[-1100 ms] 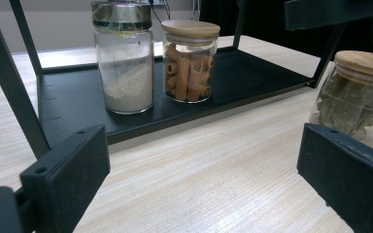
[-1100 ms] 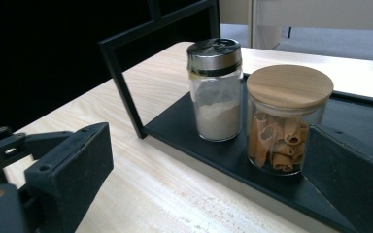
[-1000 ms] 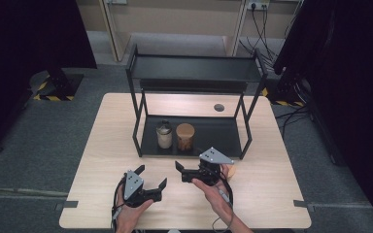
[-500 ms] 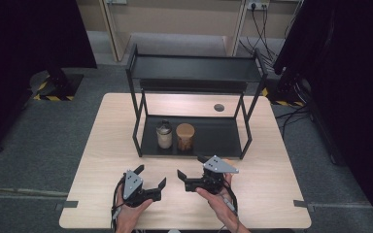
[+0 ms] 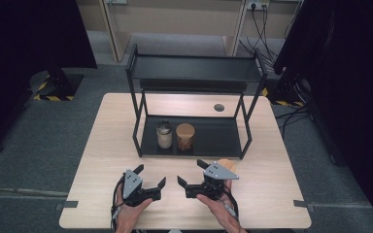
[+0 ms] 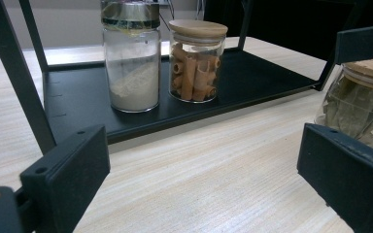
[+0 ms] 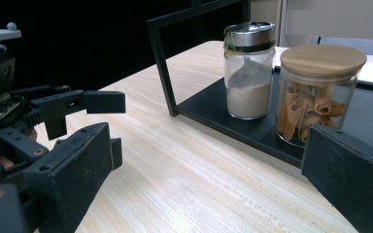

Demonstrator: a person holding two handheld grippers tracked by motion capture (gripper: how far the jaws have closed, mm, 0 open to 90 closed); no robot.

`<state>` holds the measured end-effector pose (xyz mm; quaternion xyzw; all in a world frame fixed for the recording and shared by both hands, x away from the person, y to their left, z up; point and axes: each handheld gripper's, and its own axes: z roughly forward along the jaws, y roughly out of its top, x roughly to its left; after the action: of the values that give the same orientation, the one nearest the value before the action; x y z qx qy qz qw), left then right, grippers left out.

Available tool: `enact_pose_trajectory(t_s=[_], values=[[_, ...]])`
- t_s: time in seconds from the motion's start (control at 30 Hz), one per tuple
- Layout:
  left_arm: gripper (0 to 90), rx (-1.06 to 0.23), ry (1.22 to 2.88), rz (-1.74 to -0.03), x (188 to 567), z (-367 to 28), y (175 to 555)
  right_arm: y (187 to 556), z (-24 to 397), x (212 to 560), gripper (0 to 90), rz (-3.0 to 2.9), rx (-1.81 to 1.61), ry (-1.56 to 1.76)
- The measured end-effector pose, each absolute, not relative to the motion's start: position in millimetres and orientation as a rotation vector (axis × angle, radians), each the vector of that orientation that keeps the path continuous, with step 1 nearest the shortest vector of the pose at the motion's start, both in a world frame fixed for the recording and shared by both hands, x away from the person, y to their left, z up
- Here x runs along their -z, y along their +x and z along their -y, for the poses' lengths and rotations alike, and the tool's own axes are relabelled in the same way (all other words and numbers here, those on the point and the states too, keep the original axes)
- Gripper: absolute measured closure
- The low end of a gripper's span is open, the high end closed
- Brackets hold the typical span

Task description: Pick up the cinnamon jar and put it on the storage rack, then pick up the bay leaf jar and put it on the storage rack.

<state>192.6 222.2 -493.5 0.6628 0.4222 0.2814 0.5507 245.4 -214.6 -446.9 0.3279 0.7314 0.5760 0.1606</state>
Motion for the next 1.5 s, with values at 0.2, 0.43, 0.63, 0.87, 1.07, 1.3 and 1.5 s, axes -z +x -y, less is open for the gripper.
enact_pose_trajectory(t_s=[0.2, 0.43, 0.63, 0.87, 1.07, 1.3, 1.5], values=[[4.2, -0.669, 1.573, -0.992, 493.1, -221.6, 192.0, 244.5, 215.1, 450.9, 4.8, -2.104, -1.64, 0.931], [4.2, -0.67, 1.573, -0.992, 493.3, -221.5, 192.1, 243.8, 216.2, 452.0, 4.8, -2.104, -1.638, 0.94], [4.2, -0.673, 1.572, -0.989, 493.2, -221.6, 192.1, 243.0, 218.8, 451.5, 4.8, -2.099, -1.639, 0.94], [4.2, -0.674, 1.574, -0.99, 493.5, -221.1, 191.6, 239.9, 223.3, 450.8, 4.9, -2.089, -1.641, 0.942], [4.2, -0.681, 1.574, -0.988, 493.4, -221.1, 190.5, 235.0, 227.2, 448.1, 4.9, -2.08, -1.638, 0.932], [4.2, -0.684, 1.576, -0.98, 493.2, -221.2, 189.7, 226.6, 232.6, 444.3, 4.9, -2.061, -1.633, 0.921], [4.2, -0.685, 1.576, -0.98, 493.1, -221.2, 189.6, 221.0, 239.1, 441.7, 4.9, -2.04, -1.633, 0.918]])
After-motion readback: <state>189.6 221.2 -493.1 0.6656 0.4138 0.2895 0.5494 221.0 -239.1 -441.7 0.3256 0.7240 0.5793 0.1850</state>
